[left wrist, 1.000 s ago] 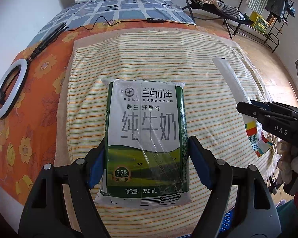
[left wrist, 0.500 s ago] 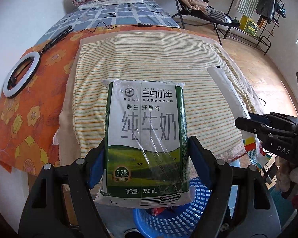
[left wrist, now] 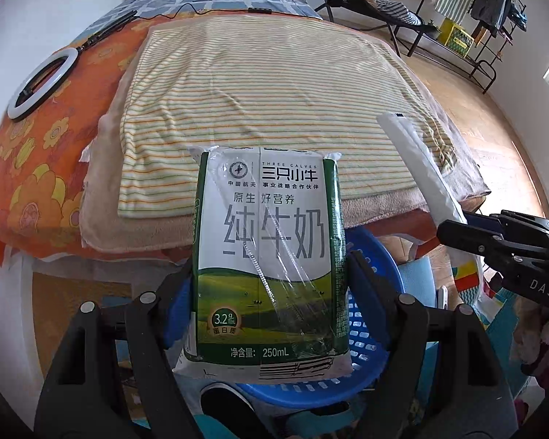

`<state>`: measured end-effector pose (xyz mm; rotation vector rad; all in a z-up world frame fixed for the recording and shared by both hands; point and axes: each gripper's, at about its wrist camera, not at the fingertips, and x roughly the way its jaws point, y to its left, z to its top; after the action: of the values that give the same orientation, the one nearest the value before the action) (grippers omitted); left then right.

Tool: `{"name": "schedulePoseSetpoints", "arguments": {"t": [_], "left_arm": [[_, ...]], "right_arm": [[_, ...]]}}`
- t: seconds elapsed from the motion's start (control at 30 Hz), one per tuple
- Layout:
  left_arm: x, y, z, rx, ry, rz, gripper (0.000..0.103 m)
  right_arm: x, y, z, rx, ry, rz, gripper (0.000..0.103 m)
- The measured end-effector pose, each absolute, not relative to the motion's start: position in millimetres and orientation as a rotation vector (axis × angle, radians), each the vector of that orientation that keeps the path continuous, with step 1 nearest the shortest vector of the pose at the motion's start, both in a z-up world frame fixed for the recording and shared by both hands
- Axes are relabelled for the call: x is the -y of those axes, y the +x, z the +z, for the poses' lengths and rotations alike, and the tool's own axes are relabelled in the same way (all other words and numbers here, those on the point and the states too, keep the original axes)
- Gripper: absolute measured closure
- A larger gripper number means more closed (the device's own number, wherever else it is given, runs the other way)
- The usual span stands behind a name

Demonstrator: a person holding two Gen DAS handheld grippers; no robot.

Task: Collect trash
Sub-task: 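Carry the milk carton and the white strip over the blue basket, then open both grippers to drop the carton and strip into the basket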

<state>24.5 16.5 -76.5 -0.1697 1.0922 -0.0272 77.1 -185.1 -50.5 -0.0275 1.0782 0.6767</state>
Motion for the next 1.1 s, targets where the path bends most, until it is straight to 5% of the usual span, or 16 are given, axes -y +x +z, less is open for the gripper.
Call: {"name": "schedulePoseSetpoints", "arguments": {"t": [0.63, 1.1], "left_arm": [[12, -27, -174, -1.289, -0.289, -0.033, 0.025], [17, -21, -187, -1.32, -0.276, -0.025, 0.025]], "right_arm": [[189, 18, -118, -1.248, -0.039, 0.724, 0.078], [187, 17, -151, -1.338, -0.047, 0.709, 0.078]]}}
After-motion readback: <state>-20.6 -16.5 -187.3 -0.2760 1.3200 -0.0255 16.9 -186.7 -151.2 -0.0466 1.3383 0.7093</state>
